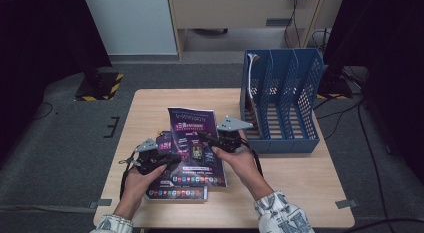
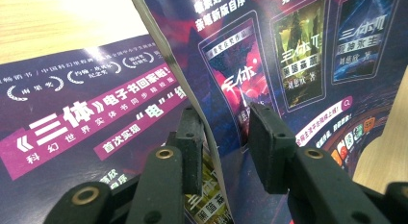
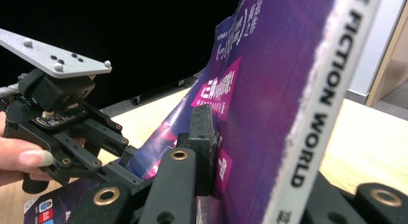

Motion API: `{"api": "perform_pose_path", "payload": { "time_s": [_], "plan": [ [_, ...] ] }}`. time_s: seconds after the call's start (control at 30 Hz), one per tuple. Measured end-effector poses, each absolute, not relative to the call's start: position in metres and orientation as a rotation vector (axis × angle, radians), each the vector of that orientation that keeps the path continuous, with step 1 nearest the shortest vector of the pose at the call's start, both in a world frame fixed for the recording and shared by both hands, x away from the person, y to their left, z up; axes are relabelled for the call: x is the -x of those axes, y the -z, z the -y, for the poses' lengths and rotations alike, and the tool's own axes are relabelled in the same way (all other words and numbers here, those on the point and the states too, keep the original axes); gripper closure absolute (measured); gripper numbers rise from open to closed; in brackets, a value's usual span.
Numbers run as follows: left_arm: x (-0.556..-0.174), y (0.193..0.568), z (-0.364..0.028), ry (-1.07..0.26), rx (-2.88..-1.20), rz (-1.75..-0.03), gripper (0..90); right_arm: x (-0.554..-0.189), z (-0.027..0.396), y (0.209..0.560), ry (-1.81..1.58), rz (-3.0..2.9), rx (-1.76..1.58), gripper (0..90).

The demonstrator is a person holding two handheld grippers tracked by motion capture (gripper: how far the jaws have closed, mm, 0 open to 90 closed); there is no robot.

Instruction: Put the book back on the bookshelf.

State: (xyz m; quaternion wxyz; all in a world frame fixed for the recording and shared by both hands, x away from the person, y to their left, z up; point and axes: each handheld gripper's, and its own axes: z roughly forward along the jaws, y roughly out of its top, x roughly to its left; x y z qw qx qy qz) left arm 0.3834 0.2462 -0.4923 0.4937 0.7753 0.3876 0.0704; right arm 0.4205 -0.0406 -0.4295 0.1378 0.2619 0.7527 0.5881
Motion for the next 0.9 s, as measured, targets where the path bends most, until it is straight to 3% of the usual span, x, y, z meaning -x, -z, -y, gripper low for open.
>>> {"api": "perform_pose_path", "payload": {
  "time_s": [0.9],
  "plan": [
    [-0.381, 0.474, -0.249, -0.292, -1.851, -0.92, 77.2, -0.42, 0.047, 0.413, -1.709, -2.162, -0.752, 78.0]
  ]
}}
